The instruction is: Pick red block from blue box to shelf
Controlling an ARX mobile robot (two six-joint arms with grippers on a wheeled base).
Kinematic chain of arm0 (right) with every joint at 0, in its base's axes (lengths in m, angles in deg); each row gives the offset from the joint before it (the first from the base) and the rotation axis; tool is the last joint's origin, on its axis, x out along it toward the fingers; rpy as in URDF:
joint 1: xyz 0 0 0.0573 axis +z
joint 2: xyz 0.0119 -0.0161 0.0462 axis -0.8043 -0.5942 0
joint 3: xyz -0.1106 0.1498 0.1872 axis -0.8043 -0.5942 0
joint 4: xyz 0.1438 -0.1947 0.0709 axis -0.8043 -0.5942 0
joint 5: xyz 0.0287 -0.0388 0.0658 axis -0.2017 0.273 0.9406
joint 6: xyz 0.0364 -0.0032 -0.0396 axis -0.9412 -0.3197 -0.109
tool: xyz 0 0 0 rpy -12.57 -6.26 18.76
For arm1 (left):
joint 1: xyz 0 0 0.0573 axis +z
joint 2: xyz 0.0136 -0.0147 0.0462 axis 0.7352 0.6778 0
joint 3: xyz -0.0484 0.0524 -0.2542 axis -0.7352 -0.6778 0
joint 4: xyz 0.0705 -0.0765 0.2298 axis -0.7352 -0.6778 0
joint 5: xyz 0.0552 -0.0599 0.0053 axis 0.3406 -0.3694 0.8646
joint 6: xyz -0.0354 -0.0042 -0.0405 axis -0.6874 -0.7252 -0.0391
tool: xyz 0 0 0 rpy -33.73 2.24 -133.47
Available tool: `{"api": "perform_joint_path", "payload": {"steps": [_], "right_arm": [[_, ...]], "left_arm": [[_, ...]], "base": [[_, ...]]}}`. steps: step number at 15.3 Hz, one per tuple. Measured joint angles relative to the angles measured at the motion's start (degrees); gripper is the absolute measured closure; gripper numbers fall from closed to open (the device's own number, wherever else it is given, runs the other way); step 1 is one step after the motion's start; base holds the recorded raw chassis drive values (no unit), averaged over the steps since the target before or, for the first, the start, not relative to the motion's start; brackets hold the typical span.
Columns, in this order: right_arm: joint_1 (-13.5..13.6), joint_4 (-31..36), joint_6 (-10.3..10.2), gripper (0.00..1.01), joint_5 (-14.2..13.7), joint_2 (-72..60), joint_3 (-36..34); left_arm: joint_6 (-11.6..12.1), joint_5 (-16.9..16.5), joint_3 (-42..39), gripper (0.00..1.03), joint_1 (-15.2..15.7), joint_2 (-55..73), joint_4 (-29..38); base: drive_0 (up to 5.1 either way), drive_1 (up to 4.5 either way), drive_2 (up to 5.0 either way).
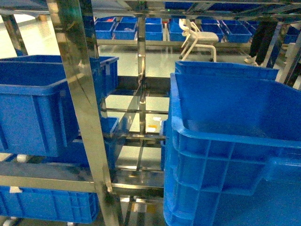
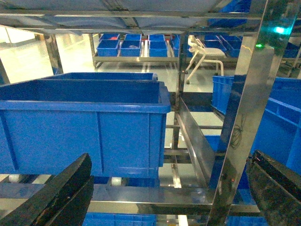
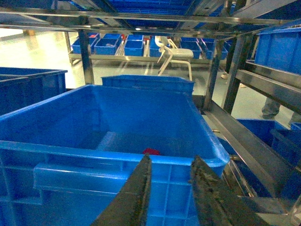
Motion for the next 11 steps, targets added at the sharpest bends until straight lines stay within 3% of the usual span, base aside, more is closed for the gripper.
{"api": "perform_joint_path", "payload": {"steps": [6, 11], "right_arm": [[0.0, 0.02, 0.0, 0.03, 0.0, 0.0, 0.0], [0.0, 0.02, 0.0, 0.03, 0.0, 0.0, 0.0]], "left_arm": [[0.0, 0.0, 0.0, 0.05, 0.0, 0.0, 0.0], [0.0, 0.0, 0.0, 0.05, 0.0, 0.0, 0.0]], "base": [[0.0, 0.0, 0.0], [0.0, 0.0, 0.0]]}}
